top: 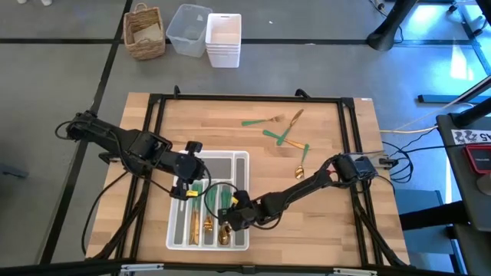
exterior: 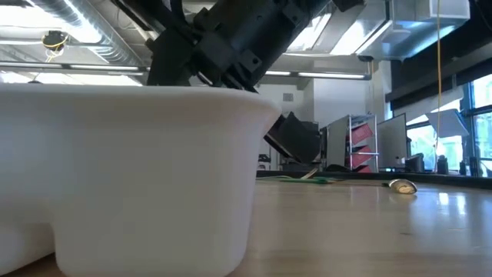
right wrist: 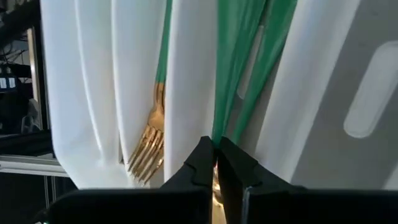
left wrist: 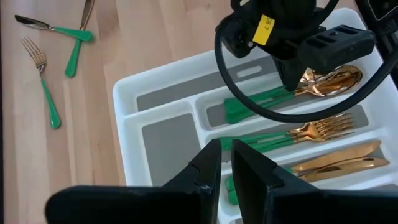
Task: Sort silverware
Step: Put the spoon in the silverware tray, then put the fork in the silverware tray
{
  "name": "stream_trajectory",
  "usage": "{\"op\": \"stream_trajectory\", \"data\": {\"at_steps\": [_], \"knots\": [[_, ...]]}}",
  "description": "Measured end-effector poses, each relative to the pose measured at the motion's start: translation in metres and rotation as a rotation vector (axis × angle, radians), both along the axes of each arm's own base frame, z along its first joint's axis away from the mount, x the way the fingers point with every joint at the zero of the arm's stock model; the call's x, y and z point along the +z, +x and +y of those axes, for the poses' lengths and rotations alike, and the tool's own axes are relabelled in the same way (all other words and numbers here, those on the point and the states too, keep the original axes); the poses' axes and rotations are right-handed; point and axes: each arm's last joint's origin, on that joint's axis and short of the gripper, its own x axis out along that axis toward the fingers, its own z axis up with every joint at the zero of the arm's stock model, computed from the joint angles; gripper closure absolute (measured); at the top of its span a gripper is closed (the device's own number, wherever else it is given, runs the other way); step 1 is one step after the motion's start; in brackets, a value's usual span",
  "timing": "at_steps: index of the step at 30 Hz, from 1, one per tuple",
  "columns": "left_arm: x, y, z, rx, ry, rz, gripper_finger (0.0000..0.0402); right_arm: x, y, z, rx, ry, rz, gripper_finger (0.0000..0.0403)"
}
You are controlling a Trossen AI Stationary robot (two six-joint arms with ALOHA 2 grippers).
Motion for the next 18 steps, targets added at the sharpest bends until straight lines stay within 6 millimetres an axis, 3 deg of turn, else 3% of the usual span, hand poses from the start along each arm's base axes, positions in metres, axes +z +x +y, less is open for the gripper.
{"op": "stream_trajectory", "data": {"at_steps": [11,16,18], "knots": [[0.000,0.000,0.000,0.002,-0.001,0.000,0.0370,-0.001,0.001,0.001,0.013,0.012,-0.002,0.0304],[0.000,0.000,0.000,0.003,-0.002,0.000,0.0370,0.003,0.001,0.002,0.057,-0.002,-0.027,0.0300],[0.000,0.000,0.000,0.005,-0.003,-0.004,0.0370,0.013,-0.002,0.001,0.088,-0.027,-0.033,0.0304]]}}
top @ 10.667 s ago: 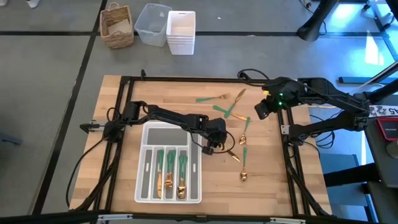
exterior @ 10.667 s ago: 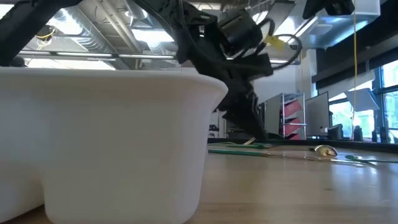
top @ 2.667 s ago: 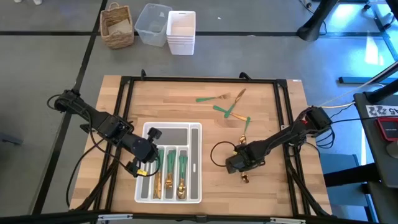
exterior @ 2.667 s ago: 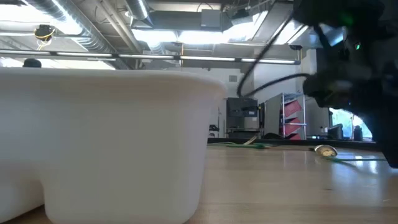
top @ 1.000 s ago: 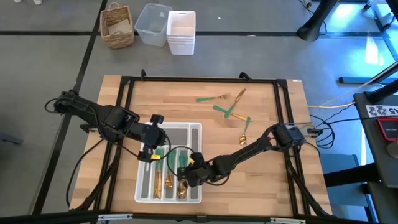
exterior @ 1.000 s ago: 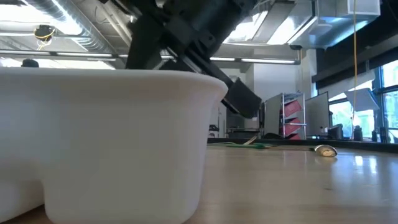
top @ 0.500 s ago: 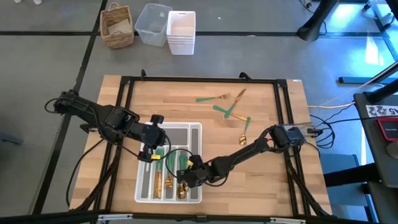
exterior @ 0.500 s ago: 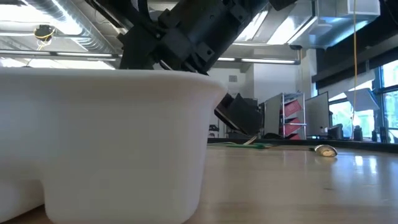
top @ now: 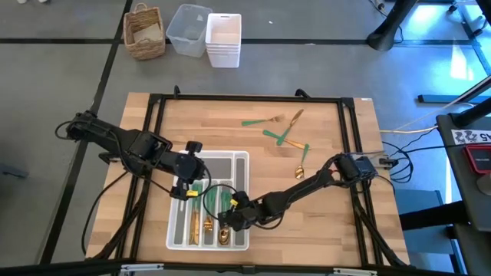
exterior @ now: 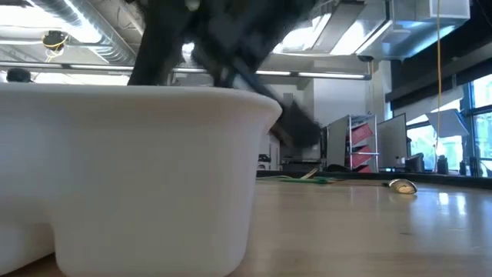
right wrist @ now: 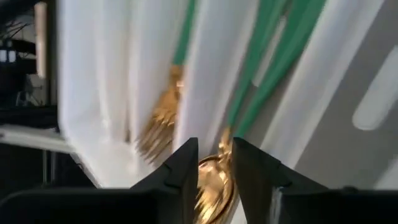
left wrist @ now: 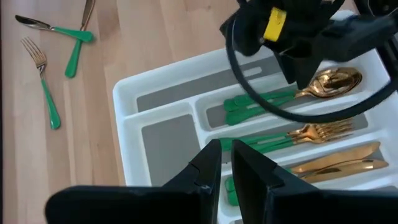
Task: Sort silverware
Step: Put the fork in the silverware tray
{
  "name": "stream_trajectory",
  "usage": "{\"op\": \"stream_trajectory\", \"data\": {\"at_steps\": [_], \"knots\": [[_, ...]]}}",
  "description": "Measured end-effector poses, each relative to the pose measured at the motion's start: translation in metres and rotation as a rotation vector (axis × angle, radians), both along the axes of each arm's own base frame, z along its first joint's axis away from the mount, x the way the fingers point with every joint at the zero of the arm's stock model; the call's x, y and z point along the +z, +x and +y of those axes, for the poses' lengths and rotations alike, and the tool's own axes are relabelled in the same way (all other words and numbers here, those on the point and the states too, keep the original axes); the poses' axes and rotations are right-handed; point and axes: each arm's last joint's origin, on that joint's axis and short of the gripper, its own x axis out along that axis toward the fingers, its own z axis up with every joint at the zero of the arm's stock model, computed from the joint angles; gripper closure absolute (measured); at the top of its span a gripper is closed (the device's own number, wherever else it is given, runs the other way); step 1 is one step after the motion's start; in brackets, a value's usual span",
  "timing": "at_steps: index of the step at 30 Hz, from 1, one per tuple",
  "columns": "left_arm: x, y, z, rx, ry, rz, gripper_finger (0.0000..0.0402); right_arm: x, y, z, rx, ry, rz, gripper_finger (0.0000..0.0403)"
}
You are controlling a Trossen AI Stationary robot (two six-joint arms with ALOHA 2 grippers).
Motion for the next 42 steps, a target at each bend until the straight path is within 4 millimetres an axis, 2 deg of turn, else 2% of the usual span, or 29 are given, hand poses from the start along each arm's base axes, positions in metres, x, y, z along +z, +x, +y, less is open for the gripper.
{"op": "stream_trajectory", "data": {"at_steps": [5,8,11,14,17,21,25,28,32,35,42], "knots": [[0.004,0.010,0.008,0.037,-0.020,-0.075,0.0370,0.057,-0.021,-0.011,0.042,-0.108,-0.008,0.0307],[0.011,0.021,0.018,0.060,-0.028,-0.185,0.0370,0.094,-0.046,-0.024,0.049,-0.208,0.041,0.0308],[0.018,0.037,0.032,0.095,-0.021,-0.301,0.0370,0.135,-0.080,-0.042,0.006,-0.320,0.080,0.0308],[0.016,0.057,0.049,0.147,-0.001,-0.381,0.0370,0.173,-0.118,-0.063,-0.063,-0.444,0.108,0.0308],[0.007,0.084,0.068,0.182,0.041,-0.432,0.0370,0.207,-0.155,-0.084,-0.149,-0.558,0.082,0.0308],[-0.014,0.127,0.095,0.190,0.140,-0.520,0.0370,0.241,-0.199,-0.107,-0.206,-0.679,0.047,0.0308],[-0.048,0.165,0.127,0.232,0.206,-0.578,0.0370,0.262,-0.233,-0.123,-0.188,-0.741,0.024,0.0308],[-0.079,0.182,0.157,0.315,0.200,-0.560,0.0370,0.272,-0.252,-0.132,-0.157,-0.778,0.017,0.0308],[-0.120,0.190,0.198,0.468,0.087,-0.472,0.0370,0.277,-0.266,-0.138,-0.123,-0.810,0.029,0.0308],[-0.143,0.192,0.226,0.521,-0.016,-0.439,0.0364,0.277,-0.271,-0.140,-0.107,-0.817,0.048,0.0308],[-0.173,0.201,0.274,0.548,-0.101,-0.411,0.0279,0.275,-0.272,-0.140,-0.089,-0.825,0.077,0.0308]]}}
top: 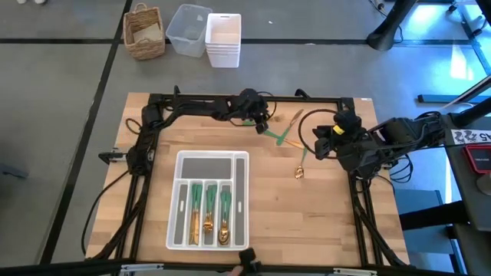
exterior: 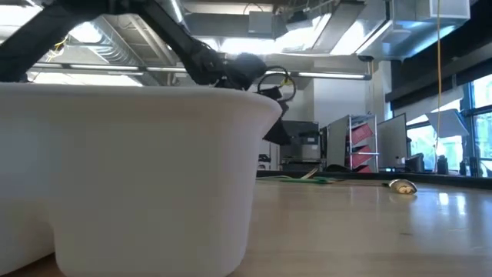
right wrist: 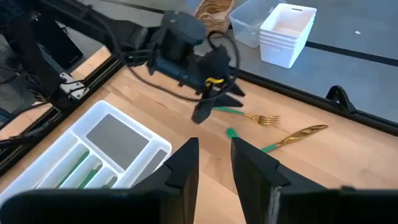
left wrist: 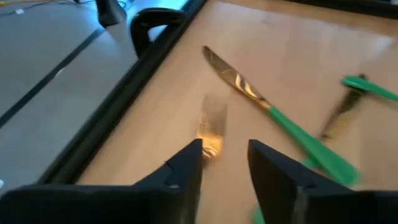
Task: Sort silverware
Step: Put the fork in the silverware tray
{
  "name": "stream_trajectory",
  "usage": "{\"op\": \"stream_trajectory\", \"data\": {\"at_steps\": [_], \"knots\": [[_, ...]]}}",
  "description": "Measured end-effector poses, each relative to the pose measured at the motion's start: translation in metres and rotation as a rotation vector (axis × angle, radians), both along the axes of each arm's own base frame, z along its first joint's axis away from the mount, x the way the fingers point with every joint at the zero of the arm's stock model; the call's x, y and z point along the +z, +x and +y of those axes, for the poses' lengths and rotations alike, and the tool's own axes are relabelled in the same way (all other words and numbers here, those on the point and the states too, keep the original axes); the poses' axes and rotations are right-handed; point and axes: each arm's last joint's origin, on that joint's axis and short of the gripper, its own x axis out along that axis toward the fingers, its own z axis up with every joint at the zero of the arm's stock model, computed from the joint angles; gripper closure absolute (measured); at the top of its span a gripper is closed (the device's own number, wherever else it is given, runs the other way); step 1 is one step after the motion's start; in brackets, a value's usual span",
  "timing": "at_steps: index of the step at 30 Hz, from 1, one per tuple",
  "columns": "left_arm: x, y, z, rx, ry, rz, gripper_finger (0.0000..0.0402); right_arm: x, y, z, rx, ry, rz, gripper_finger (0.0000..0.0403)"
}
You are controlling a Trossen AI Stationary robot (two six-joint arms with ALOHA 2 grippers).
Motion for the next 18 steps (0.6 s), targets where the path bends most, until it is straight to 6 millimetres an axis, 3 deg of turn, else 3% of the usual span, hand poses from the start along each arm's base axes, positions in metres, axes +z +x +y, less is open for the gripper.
{"op": "stream_trajectory", "data": {"at_steps": [7,18], "knots": [[-0.014,0.007,0.019,-0.039,0.031,0.027,0.0247,0.000,0.000,0.000,0.000,-0.001,0.003,0.0308],[-0.019,0.006,0.017,-0.096,0.000,0.068,0.0247,-0.001,0.000,0.000,0.000,-0.001,0.005,0.0308]]}}
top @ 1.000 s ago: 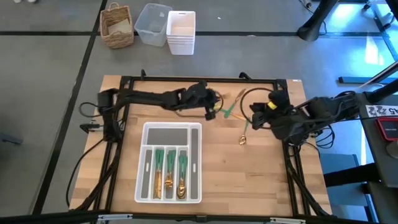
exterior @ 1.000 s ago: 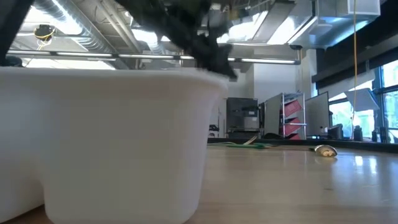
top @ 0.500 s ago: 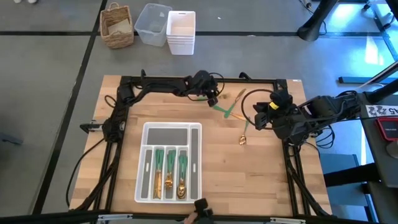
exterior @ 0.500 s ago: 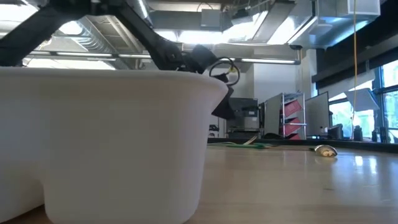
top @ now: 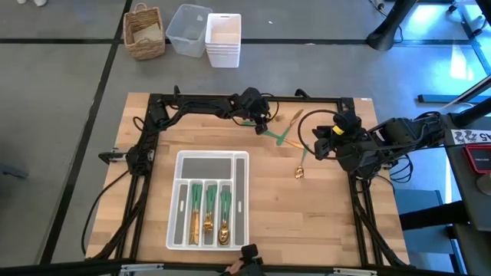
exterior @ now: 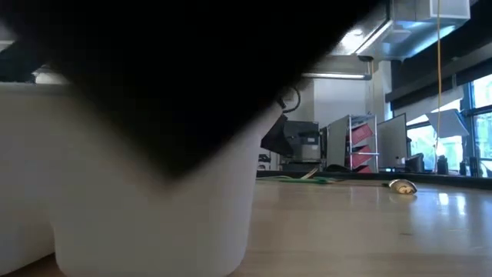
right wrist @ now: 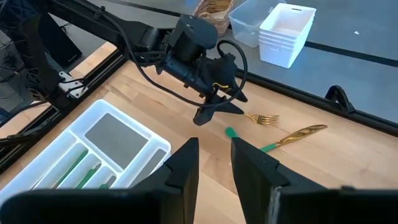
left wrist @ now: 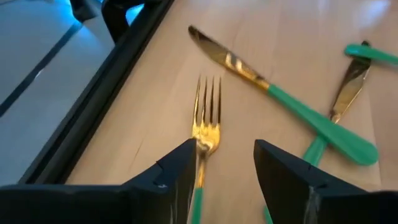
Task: Sort silverware
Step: Put the fork in the silverware tray
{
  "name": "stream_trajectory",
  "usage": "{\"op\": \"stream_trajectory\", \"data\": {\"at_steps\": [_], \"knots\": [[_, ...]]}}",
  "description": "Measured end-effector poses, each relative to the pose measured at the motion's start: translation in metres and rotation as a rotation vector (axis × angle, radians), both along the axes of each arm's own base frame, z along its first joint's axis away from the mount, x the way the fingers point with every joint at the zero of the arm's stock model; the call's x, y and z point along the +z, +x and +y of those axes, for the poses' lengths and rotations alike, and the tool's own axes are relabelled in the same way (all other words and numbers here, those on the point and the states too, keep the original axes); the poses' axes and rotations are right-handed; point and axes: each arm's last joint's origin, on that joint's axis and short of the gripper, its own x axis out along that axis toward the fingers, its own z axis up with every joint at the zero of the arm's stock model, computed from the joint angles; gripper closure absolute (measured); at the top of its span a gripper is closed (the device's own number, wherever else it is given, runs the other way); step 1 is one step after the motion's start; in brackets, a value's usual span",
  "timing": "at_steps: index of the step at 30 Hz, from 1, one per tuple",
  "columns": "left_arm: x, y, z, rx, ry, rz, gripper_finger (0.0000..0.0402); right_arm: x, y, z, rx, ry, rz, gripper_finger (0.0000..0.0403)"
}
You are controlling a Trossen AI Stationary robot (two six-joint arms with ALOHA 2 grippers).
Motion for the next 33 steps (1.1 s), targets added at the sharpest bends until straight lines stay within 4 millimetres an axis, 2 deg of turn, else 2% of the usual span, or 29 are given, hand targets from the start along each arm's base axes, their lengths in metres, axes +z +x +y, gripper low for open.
{"op": "stream_trajectory", "data": {"at_steps": [5,15,20,25,33], "knots": [[-0.010,-0.004,0.002,0.013,-0.025,0.051,0.0247,0.000,0.001,0.000,0.000,-0.001,0.002,0.0308],[-0.006,0.002,-0.001,0.122,-0.003,0.016,0.0247,-0.002,0.004,0.002,0.000,-0.004,0.011,0.0308],[0.006,0.010,-0.002,0.098,0.006,-0.060,0.0247,-0.002,0.004,0.002,0.005,0.002,0.015,0.0308],[0.020,0.014,-0.001,0.095,-0.050,-0.047,0.0247,-0.003,0.003,0.002,0.023,0.026,0.036,0.0308],[0.031,0.024,-0.012,0.075,-0.067,-0.078,0.0247,-0.003,0.003,0.002,0.024,0.026,0.036,0.0308]]}}
